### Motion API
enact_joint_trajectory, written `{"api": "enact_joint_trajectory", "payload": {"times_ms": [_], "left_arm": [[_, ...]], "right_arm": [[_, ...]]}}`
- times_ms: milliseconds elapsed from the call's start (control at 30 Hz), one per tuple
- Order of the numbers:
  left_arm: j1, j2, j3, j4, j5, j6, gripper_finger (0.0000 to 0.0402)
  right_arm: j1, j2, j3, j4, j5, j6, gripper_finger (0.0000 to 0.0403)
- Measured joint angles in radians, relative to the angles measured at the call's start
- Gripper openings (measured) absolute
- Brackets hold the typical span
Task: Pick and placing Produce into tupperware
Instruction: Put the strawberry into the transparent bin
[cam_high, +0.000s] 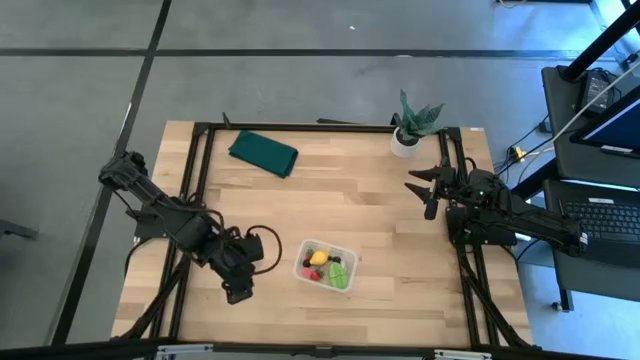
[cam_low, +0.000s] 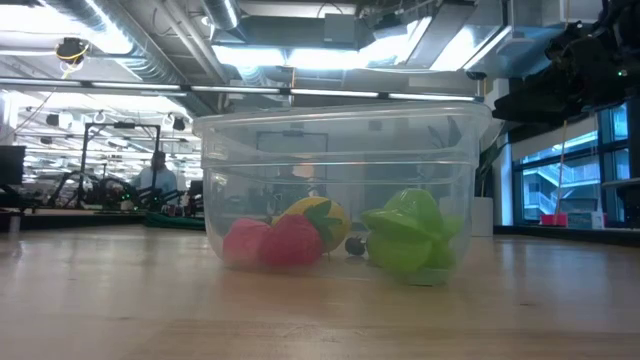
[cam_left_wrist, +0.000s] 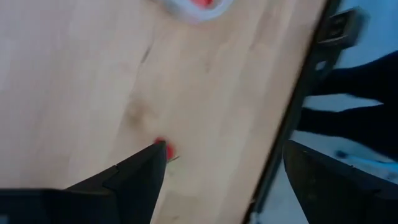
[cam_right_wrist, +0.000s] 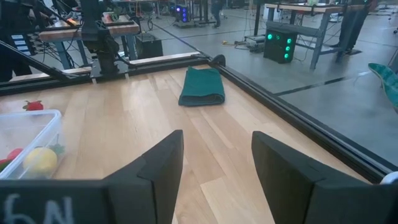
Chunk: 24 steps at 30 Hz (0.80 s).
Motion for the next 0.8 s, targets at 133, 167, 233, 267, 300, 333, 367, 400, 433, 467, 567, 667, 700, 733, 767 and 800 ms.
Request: {"api": "enact_joint_trajectory", "payload": {"times_ms": [133,167,233,267,300,333,367,400,433,467,567,667,700,733,767,800], "left_arm": [[0.0,0.046,0.0,-0.086,0.002,-0.044,0.0301],[0.0,0.063,0.0,-0.101,0.006,-0.063,0.03],[0.0,0.096,0.0,-0.113,0.02,-0.095,0.0295],[0.0,0.113,0.0,-0.111,0.034,-0.11,0.0293],[0.0,0.132,0.0,-0.111,0.047,-0.124,0.0291],[0.002,0.151,0.0,-0.112,0.063,-0.14,0.0289],[0.002,0.17,0.0,-0.112,0.082,-0.152,0.0286],[0.002,0.186,-0.001,-0.113,0.097,-0.161,0.0284],[0.002,0.199,-0.01,-0.109,0.108,-0.171,0.0282],[0.002,0.209,-0.022,-0.107,0.12,-0.177,0.028],[0.002,0.234,-0.075,-0.078,0.127,-0.208,0.0273],[0.002,0.243,-0.131,-0.03,0.136,-0.228,0.0268],[0.002,0.244,-0.149,-0.011,0.136,-0.227,0.0266],[0.002,0.244,-0.166,0.001,0.136,-0.227,0.0265],[0.004,0.244,-0.182,0.011,0.136,-0.227,0.0264],[0.006,0.244,-0.197,0.015,0.136,-0.227,0.0263]], "right_arm": [[0.0,0.0,0.0,-0.006,0.0,-0.003,0.0193],[0.0,0.0,0.0,-0.007,0.0,-0.003,0.0193],[0.0,0.0,0.0,-0.007,0.0,-0.003,0.0193],[0.0,0.0,0.0,-0.008,0.0,-0.003,0.0193],[0.0,0.0,0.0,-0.008,0.0,-0.003,0.0193],[0.0,0.0,0.0,-0.008,0.0,-0.003,0.0193],[0.0,0.0,0.0,-0.008,0.0,-0.007,0.0193],[0.0,0.0,0.0,-0.007,0.0,-0.018,0.0193],[0.0,0.0,0.0,-0.007,0.0,-0.024,0.0193],[0.0,0.0,0.0,-0.007,0.0,-0.028,0.0193],[0.0,0.0,0.0,-0.007,0.006,-0.028,0.0193],[0.0,0.0,0.0,-0.007,0.007,-0.026,0.0193],[0.0,0.0,0.0,-0.006,0.007,-0.026,0.0193],[0.0,0.0,0.0,-0.006,0.007,-0.026,0.0193],[0.0,0.0,0.0,-0.006,0.007,-0.026,0.0193],[0.0,0.0,0.0,-0.005,0.007,-0.025,0.0193]]}}
